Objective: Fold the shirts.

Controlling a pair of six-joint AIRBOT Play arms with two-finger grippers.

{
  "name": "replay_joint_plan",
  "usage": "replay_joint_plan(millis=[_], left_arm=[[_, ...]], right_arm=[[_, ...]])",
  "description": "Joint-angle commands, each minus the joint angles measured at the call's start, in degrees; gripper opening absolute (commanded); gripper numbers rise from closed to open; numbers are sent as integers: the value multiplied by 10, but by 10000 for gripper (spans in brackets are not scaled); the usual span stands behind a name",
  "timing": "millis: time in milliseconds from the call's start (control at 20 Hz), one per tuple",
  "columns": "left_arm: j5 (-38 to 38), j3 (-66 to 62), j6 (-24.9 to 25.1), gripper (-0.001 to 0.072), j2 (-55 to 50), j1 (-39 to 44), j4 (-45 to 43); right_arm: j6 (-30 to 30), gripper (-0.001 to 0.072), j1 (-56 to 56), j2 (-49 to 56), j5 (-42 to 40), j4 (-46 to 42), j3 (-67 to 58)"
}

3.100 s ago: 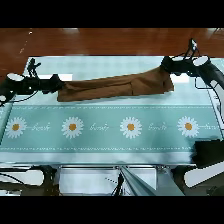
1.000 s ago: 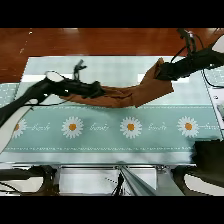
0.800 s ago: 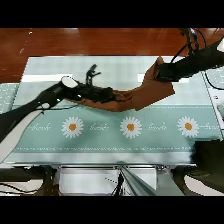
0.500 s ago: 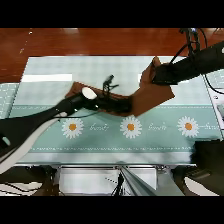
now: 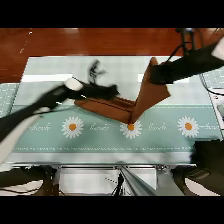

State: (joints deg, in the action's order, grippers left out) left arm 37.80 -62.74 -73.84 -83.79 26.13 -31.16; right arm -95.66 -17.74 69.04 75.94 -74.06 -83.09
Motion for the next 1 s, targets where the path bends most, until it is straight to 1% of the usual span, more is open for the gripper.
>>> replay_joint_plan(millis=[0, 150, 250, 350, 500, 550, 600, 650, 750, 800, 850, 950], left_arm=[[53, 0, -19, 18, 114, -153, -131], [116, 0, -19, 18, 223, -301, -143], [168, 0, -19, 19, 291, -377, -143], [228, 0, -12, 19, 351, -427, -144], [288, 1, -10, 19, 417, -457, -144], [292, 3, -10, 19, 433, -457, -144], [292, 7, -10, 19, 443, -457, -144], [292, 14, -10, 19, 449, -457, -144], [293, 27, -10, 19, 447, -457, -144], [293, 35, -10, 19, 445, -457, -144], [292, 42, -10, 19, 443, -457, -144], [291, 50, -5, 20, 437, -458, -144]], right_arm=[[-3, 24, -51, 59, -64, -9, 0], [-10, 24, -120, 147, -158, -8, 0], [-11, 24, -161, 207, -245, 7, 0], [-11, 24, -194, 262, -339, 47, 0], [-11, 27, -228, 320, -443, 143, 0], [-11, 142, -235, 333, -473, 178, 0], [-11, 400, -238, 339, -493, 212, 0], [-9, 543, -237, 339, -501, 228, 0], [12, 544, -219, 319, -477, 216, 0], [23, 544, -201, 301, -449, 196, 0], [29, 541, -180, 279, -409, 168, 0], [30, 539, -127, 226, -288, 70, 0]])
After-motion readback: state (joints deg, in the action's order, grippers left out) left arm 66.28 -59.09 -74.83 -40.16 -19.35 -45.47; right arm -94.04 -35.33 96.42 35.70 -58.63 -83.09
